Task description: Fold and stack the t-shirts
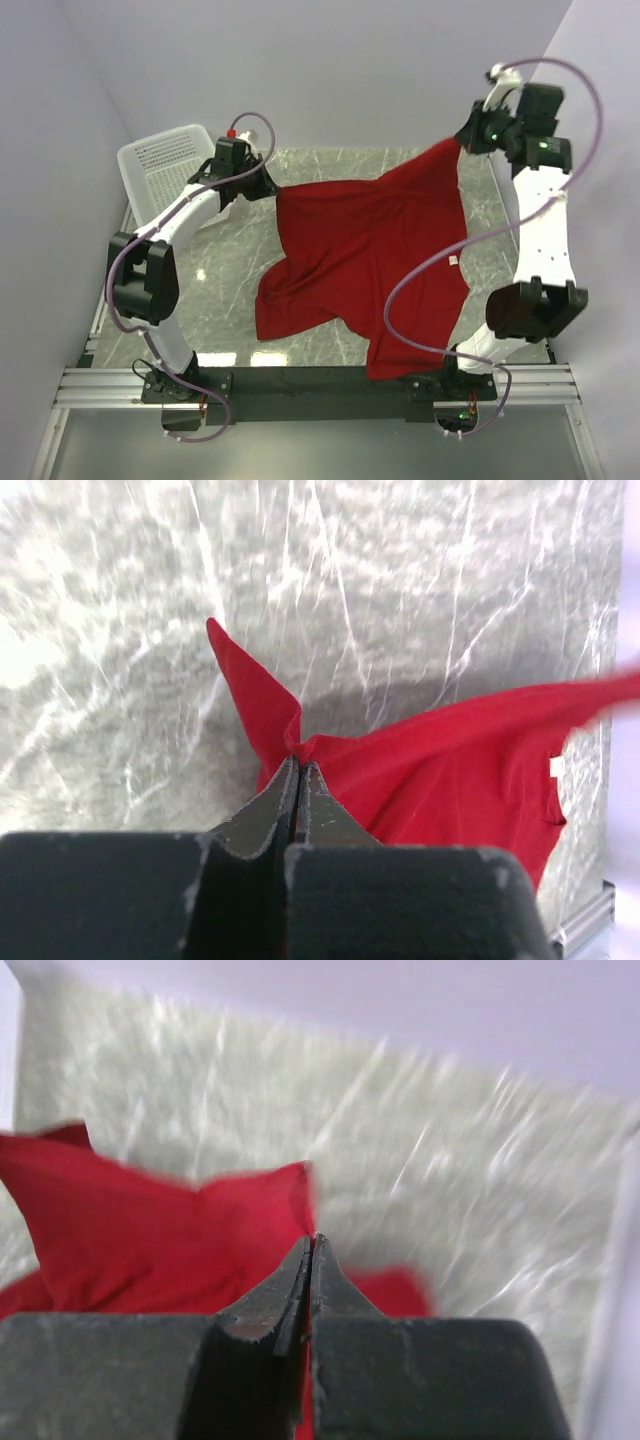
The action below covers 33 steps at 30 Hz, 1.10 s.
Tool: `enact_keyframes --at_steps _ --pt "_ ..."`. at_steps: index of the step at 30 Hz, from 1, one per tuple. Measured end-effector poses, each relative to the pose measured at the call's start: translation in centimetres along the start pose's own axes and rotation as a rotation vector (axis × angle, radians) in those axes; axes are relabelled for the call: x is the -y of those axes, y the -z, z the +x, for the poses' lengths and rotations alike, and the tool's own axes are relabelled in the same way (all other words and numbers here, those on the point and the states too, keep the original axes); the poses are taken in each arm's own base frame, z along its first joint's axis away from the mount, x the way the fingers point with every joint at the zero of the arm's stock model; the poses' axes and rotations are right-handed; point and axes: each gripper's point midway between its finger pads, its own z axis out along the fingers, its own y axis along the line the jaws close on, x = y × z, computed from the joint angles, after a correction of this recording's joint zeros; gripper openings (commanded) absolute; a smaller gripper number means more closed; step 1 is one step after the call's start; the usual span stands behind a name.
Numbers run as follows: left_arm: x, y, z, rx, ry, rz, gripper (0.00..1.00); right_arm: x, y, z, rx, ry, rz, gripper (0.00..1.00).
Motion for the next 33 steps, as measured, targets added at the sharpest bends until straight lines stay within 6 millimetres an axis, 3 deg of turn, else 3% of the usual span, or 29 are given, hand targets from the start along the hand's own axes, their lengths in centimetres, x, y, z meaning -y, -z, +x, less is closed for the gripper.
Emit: enact_keyframes --at_steps 5,8,10,14,18,23,27,30,33 --pt "1.6 2.7 -2.9 0.111 -0.058 0.013 0.01 -2.0 6.6 -8.5 0.219 0.128 0.043 0.0" --pt "3.8 6.1 -5.9 0.241 -0.102 0.054 0.0 -3.0 10.4 -12.0 0.331 0.185 0.086 0.0" --pt "5.9 9.5 -8.3 0.354 -0.131 0.096 0.0 -3.8 13.2 -13.7 0.398 0.214 0.119 0.0" --pt "10.5 18.1 -12.5 0.606 -0.186 0.204 0.01 -5.6 19.5 -16.9 0.553 0.269 0.19 0.0" --pt "14.8 27.5 -15.4 0.827 -0.224 0.319 0.01 -7.7 27.5 -19.8 0.755 0.309 0.27 0.0" --pt "18.7 37.5 -16.6 1.025 -0.258 0.439 0.01 -11.4 37.8 -22.2 1.028 0.362 0.364 0.0" --pt "20.6 43.6 -16.5 1.133 -0.276 0.508 0.01 -14.5 45.6 -22.8 1.243 0.398 0.433 0.0" --pt "21.7 47.5 -16.1 1.197 -0.291 0.559 0.01 -16.4 50.3 -22.5 1.372 0.417 0.472 0.0" --pt "22.6 49.9 -15.6 1.227 -0.296 0.61 0.01 -17.6 53.1 -21.9 1.45 0.421 0.501 0.0"
